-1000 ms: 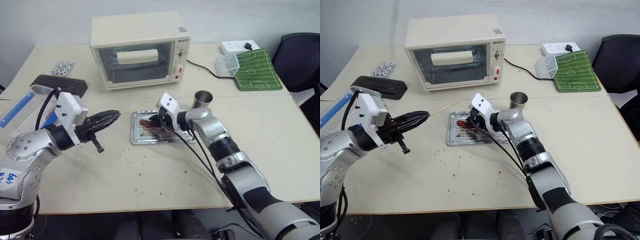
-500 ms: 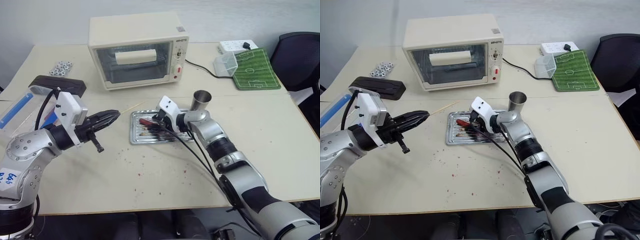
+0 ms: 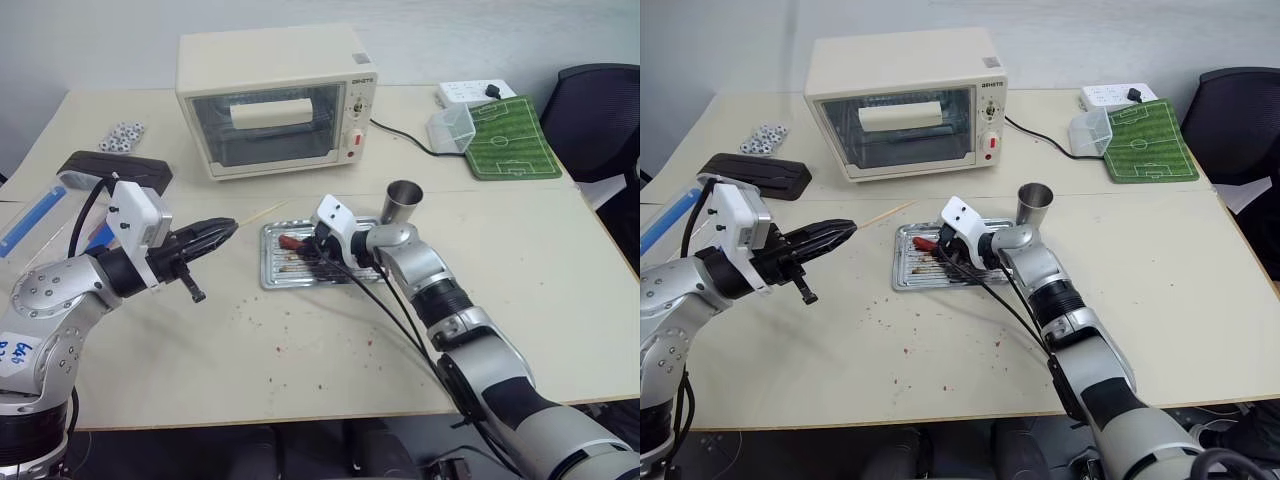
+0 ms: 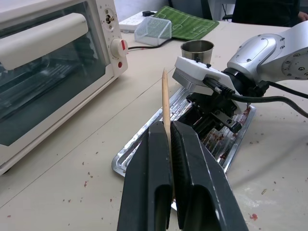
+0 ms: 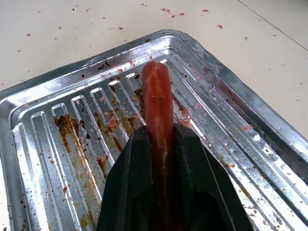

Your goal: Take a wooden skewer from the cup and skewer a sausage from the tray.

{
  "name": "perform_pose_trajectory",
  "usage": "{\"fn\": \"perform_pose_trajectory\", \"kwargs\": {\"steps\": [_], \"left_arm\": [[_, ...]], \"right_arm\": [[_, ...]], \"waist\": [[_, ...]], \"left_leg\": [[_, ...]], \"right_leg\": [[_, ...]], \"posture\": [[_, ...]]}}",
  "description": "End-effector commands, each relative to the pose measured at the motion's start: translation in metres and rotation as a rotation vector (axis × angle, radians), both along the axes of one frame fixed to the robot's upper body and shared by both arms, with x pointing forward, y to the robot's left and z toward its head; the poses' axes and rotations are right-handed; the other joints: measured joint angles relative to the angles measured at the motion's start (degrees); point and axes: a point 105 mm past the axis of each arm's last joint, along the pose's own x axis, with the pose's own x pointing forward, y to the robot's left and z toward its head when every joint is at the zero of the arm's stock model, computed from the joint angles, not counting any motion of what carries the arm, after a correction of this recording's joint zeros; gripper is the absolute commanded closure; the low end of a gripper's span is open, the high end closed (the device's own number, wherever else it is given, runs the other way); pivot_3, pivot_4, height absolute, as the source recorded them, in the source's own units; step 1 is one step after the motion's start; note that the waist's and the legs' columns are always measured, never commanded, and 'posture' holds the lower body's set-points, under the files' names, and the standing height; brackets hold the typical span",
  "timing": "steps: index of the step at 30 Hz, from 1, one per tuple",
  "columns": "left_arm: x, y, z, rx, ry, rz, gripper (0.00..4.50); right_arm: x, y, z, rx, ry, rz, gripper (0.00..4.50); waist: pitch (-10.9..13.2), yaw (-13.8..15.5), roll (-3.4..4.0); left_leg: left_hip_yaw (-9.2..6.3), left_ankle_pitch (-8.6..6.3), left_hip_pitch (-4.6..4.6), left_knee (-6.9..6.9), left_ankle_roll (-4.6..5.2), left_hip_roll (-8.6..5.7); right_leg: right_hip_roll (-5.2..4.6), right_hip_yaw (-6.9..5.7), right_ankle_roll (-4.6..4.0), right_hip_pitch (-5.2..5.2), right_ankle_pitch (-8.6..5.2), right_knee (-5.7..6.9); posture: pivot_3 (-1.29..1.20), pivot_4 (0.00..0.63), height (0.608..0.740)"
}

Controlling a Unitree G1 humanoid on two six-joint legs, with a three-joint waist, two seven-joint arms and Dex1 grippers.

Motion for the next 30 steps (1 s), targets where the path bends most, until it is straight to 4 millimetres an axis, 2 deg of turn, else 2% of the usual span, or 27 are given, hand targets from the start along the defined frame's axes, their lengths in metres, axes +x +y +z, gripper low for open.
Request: {"fn": "perform_pose_trajectory", "kwargs": {"steps": [1,5,10,18,21,25,30], "left_arm": [[-0.003,0.001,0.013,0.022,-0.066,0.003,4.5],[-0.003,0.001,0.012,0.021,-0.063,0.005,4.5],[-0.004,0.0,0.008,0.024,-0.048,-0.009,4.5],[-0.003,-0.006,0.006,0.034,-0.027,-0.075,4.5],[-0.009,-0.014,0.002,0.062,-0.002,-0.142,4.5],[-0.023,-0.027,-0.003,0.103,0.045,-0.264,4.5],[-0.038,-0.036,-0.007,0.157,0.094,-0.381,4.5]], "right_arm": [[-0.004,0.006,0.004,0.011,-0.015,0.023,4.24],[-0.005,0.006,0.009,0.012,-0.025,0.036,4.24],[-0.017,-0.001,0.026,-0.013,-0.053,0.121,4.24],[-0.051,-0.041,0.054,-0.131,-0.066,0.303,4.24],[-0.064,-0.063,0.063,-0.174,-0.059,0.363,4.24],[-0.073,-0.09,0.078,-0.211,-0.061,0.371,4.24],[-0.076,-0.099,0.089,-0.208,-0.076,0.351,4.24]], "waist": [[0.0,0.0,0.0],[0.0,0.0,0.0],[0.0,0.1,0.0],[0.0,0.4,0.0],[0.0,0.4,0.0],[0.0,0.2,0.0],[0.0,0.2,0.0]], "left_leg": [[0.0,0.0,0.0,0.0,0.0,0.0],[0.0,0.0,0.0,0.0,0.0,0.0],[0.02,0.0,-0.04,0.0,0.0,0.0],[0.01,-0.02,-0.09,0.01,0.04,-0.02],[0.02,-0.07,-0.09,0.0,0.13,-0.03],[0.03,-0.11,-0.08,0.0,0.2,-0.02],[0.03,-0.11,-0.08,0.0,0.2,-0.01]], "right_leg": [[0.0,0.0,0.0,0.0,0.0,0.0],[0.0,0.0,0.0,-0.01,0.0,0.01],[0.0,0.0,0.0,-0.06,0.0,0.03],[-0.03,-0.04,0.0,-0.08,0.0,-0.04],[-0.03,-0.04,0.0,-0.09,0.0,-0.12],[-0.02,0.0,0.0,-0.1,0.0,-0.24],[-0.02,0.08,-0.01,-0.09,0.0,-0.25]], "posture": [[0.0,0.15,0.74],[0.0,0.15,0.74],[0.0,0.15,0.74],[0.0,0.15,0.74],[0.0,0.15,0.74],[0.0,0.15,0.74],[0.0,0.15,0.74]]}}
